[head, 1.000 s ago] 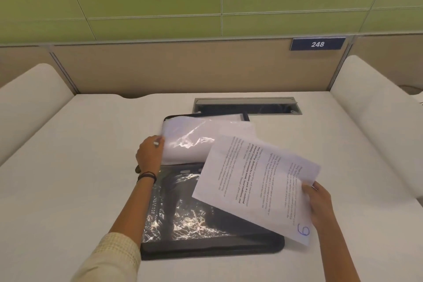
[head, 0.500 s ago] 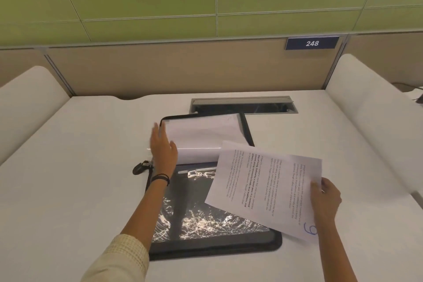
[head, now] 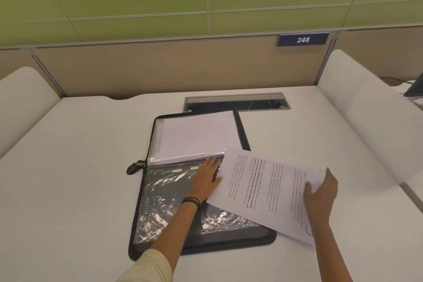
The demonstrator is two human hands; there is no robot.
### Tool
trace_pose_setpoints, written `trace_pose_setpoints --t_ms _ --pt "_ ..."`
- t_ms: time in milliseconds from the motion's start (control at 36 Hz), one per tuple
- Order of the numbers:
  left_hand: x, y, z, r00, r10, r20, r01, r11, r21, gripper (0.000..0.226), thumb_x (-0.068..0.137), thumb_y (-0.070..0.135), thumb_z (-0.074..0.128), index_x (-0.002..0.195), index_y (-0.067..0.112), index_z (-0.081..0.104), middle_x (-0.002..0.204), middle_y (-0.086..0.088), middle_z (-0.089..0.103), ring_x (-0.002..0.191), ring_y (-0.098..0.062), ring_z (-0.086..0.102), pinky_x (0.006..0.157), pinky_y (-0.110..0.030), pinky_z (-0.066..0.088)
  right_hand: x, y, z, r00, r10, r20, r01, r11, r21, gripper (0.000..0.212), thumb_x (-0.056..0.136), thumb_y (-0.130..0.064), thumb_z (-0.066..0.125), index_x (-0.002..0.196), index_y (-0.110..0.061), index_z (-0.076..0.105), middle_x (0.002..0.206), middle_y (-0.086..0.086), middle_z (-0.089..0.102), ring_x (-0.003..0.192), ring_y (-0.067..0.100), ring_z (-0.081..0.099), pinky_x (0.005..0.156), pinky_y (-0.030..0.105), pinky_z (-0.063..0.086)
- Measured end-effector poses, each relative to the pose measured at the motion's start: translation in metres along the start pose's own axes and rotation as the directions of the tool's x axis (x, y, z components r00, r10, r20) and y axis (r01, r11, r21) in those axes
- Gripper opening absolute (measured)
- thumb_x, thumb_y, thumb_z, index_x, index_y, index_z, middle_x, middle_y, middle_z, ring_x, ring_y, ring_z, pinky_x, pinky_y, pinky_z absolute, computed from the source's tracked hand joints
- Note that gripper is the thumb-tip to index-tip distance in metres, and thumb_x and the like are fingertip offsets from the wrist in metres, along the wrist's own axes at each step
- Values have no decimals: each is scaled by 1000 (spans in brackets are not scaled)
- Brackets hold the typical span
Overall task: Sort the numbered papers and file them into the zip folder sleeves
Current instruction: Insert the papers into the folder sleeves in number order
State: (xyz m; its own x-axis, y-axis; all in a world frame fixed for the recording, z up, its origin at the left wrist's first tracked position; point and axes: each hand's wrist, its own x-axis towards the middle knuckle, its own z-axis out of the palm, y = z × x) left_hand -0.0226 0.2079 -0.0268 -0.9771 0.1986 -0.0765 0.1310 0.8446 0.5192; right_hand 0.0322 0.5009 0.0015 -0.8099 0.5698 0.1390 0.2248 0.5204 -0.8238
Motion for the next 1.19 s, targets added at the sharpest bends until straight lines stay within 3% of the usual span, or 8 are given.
trace_pose_setpoints --t_ms 194,278,444,639,833,972,1111,1194 --pt "5 7 19 997 -72 -1 69 961 267 66 98 54 12 151 16 0 159 -4 -8 146 -23 -12 113 -37 -13 -21 -4 25 852 -199 485 252 967 -46 60 91 -7 55 144 -1 27 150 14 29 139 26 26 111 24 14" --pt "7 13 29 995 -94 -44 102 967 233 110 64 74 -32 151 13 -3 158 -6 -10 145 -22 -15 109 -36 -17 -41 -7 41 736 -235 634 352 934 -62 60 95 -21 52 147 -9 23 154 4 22 142 16 20 111 18 8" --pt "7 23 36 996 -83 -28 87 975 204 123 51 77 -38 150 11 -6 157 -8 -15 135 -18 -28 108 -35 -20 -67 -20 58 560 -255 788 545 830 -119 108 67 -80 19 150 -14 0 157 -3 -2 145 16 -5 111 26 -6" --pt "-3 40 27 999 -23 -39 25 999 44 79 89 67 12 150 16 20 159 -4 -5 143 -17 -16 113 -32 -14 -68 -17 67 590 -210 780 628 727 -279 110 72 -85 11 148 -9 -9 157 6 -12 142 16 -16 110 30 -13" --pt "-6 36 29 969 -142 -203 103 976 -192 17 97 30 49 99 14 56 159 -2 3 144 -16 -14 116 -32 2 -65 -19 65 578 -170 798 621 726 -295 132 48 -94 -7 147 -7 -12 152 6 -23 143 26 -15 110 36 -12" --pt "-12 36 25 973 -135 -185 118 988 -103 25 95 37 50 82 17 60 158 -6 10 146 -21 -12 118 -36 3 -64 -17 67 566 -153 810 614 734 -291 137 41 -95 -14 146 -7 -16 151 7 -27 141 26 -22 110 37 -14" --pt "-22 51 15 988 -48 -147 23 986 -167 93 80 78 10 101 8 69 157 0 18 144 -12 -5 117 -37 10 -64 -16 67 586 -147 797 614 721 -319 136 41 -94 -17 147 -8 -14 144 3 -31 138 21 -24 109 35 -14" --pt "-30 59 15 993 -39 -114 -7 924 -382 64 96 55 26 109 6 66 150 15 17 141 -4 2 113 -30 7 -65 -20 63 624 -143 768 576 749 -328 106 71 -83 5 149 -11 -5 156 6 -12 145 26 -8 110 33 -9"
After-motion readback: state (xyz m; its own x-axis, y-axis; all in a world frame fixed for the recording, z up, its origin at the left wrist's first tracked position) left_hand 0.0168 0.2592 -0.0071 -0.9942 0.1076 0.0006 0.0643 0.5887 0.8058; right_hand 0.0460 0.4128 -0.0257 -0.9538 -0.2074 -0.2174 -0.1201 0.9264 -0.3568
